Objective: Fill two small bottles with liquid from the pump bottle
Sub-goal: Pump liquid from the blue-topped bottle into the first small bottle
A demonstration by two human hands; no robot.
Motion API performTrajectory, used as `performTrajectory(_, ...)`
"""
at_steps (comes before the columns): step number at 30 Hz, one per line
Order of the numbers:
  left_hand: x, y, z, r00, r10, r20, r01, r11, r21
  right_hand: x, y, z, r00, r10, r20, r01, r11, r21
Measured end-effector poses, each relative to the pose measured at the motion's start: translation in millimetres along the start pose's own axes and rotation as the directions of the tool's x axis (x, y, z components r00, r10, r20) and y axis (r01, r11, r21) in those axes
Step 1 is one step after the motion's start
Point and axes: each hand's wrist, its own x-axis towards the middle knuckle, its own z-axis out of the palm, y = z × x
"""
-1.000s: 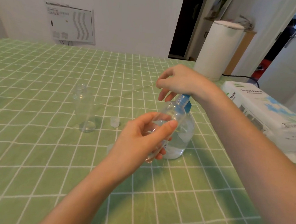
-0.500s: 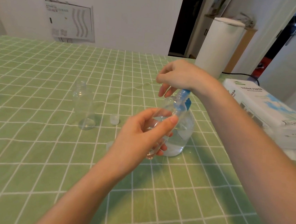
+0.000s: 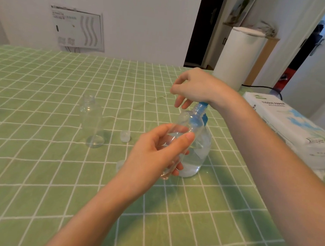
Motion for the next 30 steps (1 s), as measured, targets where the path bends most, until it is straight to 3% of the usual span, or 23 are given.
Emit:
performTrajectory(6,0,0,0,1.000,0.002,-0.008,-0.002,1.000,0.000,-2,-2,2,0.999,0.004,0.053,-0.003,1.000,-0.007)
performTrajectory(22,-2,1,2,1.000,0.010,0.001,-0.010,1.000,0.015,0,1,2,0.999,-0.029,-0.022,0.028,0.999,-0.031)
performTrajectory(30,-2,-1,1,1.000,-0.001,0.001,0.001,1.000,0.012,2,5,6,0.999,0.010,0.034,-0.011,0.999,0.052)
